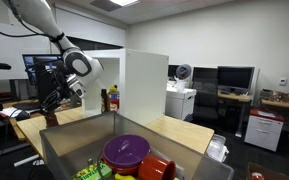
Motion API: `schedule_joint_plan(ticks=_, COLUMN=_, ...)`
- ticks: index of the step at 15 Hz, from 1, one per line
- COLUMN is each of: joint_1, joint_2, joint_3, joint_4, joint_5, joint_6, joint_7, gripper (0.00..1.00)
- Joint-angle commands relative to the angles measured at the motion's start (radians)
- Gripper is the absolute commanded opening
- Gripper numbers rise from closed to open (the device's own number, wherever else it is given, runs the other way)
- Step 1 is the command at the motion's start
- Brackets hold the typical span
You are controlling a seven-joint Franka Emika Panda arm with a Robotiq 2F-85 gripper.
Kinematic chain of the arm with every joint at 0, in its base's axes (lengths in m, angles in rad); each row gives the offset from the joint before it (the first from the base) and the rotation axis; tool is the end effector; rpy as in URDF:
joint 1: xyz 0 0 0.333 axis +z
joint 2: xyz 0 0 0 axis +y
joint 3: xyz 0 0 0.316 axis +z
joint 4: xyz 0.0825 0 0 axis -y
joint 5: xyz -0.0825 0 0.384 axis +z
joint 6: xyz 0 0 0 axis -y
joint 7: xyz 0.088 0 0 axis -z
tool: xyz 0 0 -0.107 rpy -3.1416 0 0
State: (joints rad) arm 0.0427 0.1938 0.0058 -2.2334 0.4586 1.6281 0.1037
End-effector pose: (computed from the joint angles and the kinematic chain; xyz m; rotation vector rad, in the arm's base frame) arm 0.4456 0.0668 0.2604 -2.5327 0.3537 1.1144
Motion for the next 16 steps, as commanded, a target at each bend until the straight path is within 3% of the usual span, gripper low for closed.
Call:
schedule_joint_plan(ticks=1, joint_1=-0.015, joint_2=0.016, joint_3=-0.004, joint_4=0.035, joint_5=0.01, joint_6=-0.005, joint_7=0.038, gripper=0.19)
schedule_joint_plan(ticks=4, joint_1=-0.011, joint_2=0.023, joint_3=-0.01, joint_4=0.054, joint_5=0.001, joint_6=0.009, joint_7=0.068, gripper=0.19)
schedule_joint_plan(ticks=5, joint_1=-0.01, joint_2=0.026, joint_3=-0.009, joint_4=0.059, joint_5=0.004, joint_6=0.01, joint_7=0.072, gripper=0.69)
schedule_joint_plan(ticks=7, joint_1=-0.008, joint_2=0.032, joint_3=-0.008, joint_4=0.069, joint_5=0.006, joint_6=0.012, joint_7=0.088, gripper=0.73)
schedule_joint_plan(ticks=11, joint_1=-0.003, joint_2=0.04, joint_3=-0.004, joint_4=0.08, joint_5=0.006, joint_6=0.013, joint_7=0.106, gripper=0.95)
schedule_joint_plan(ticks=16, joint_1=0.026, joint_2=0.0, joint_3=0.006, joint_4=0.044, joint_5=-0.047, joint_6=0.111, joint_7=0.152, gripper=1.0)
